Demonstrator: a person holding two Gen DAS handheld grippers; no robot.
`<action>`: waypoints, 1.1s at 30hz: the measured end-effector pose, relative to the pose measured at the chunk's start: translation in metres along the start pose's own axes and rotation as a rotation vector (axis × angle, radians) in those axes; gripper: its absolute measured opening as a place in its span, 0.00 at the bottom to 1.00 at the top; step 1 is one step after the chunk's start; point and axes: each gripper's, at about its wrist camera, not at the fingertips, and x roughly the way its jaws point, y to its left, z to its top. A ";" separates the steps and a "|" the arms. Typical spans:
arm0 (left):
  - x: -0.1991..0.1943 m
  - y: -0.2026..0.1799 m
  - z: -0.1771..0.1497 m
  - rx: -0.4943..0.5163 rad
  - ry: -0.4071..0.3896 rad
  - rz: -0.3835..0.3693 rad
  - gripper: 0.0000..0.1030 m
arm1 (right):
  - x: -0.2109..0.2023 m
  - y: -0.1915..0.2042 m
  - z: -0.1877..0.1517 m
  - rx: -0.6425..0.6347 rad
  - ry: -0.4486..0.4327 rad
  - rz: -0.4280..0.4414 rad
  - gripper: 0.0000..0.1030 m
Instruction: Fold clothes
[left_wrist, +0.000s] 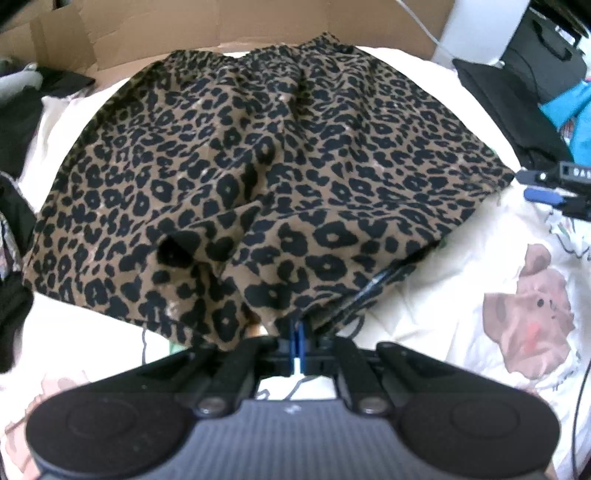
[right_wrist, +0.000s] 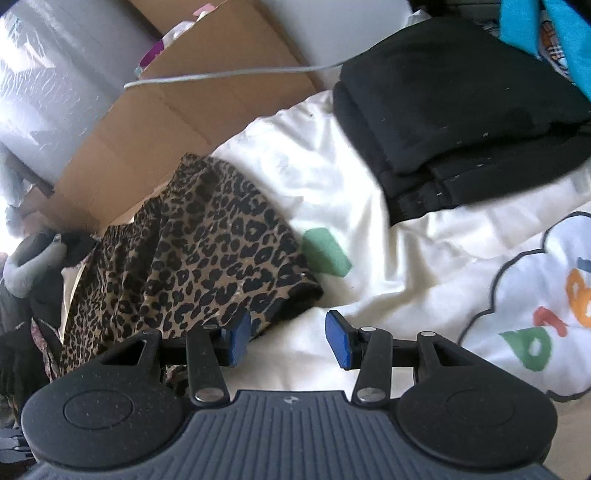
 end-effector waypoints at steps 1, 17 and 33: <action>0.000 0.001 -0.001 -0.007 -0.001 -0.005 0.02 | 0.001 0.001 0.000 -0.008 0.006 0.001 0.51; -0.026 0.007 -0.006 -0.039 -0.101 -0.083 0.46 | 0.004 -0.022 0.002 0.032 -0.002 -0.020 0.51; 0.029 0.044 -0.016 -0.360 -0.064 -0.151 0.59 | 0.021 -0.021 0.019 0.076 -0.029 0.033 0.51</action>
